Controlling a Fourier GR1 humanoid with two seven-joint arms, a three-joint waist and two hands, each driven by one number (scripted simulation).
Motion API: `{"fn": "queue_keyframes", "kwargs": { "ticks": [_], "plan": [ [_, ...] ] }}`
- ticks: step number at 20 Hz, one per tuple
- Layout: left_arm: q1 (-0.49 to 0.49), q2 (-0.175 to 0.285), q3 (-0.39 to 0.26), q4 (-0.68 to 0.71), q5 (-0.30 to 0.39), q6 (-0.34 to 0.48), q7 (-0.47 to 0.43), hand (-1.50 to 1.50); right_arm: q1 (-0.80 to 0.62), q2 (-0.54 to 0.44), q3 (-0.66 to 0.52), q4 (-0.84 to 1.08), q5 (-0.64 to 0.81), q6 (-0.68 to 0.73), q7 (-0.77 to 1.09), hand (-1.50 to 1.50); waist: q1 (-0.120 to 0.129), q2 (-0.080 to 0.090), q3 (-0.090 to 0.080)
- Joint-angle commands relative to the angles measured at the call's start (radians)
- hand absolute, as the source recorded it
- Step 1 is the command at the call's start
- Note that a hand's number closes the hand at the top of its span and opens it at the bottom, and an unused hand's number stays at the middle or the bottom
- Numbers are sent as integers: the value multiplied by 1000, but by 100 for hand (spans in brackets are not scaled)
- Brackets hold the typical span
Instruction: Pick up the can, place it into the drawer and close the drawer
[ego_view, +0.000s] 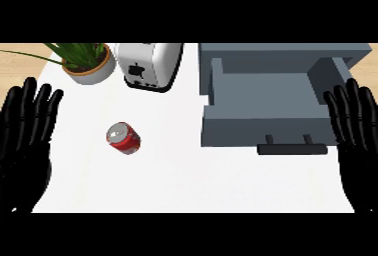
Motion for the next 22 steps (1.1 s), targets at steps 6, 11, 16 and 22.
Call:
{"fn": "queue_keyframes", "kwargs": {
  "ticks": [6,11,16,22],
  "plan": [
    [-107,-5,-92,81,95,-131,-5,-150,-25,1,-54,6,10,-21,-11,-150,5,-4,7],
    [-22,16,-112,97,-6,-41,305,-150,102,13,-47,45,19,-48,174,-150,8,-6,8],
    [46,9,-129,83,-5,-72,281,-150,136,-21,-117,-28,-56,-3,228,-150,9,-6,7],
    [-11,-18,-97,-49,22,-19,502,-150,186,7,-127,23,-57,35,104,-150,11,-6,8]
  ]
}}
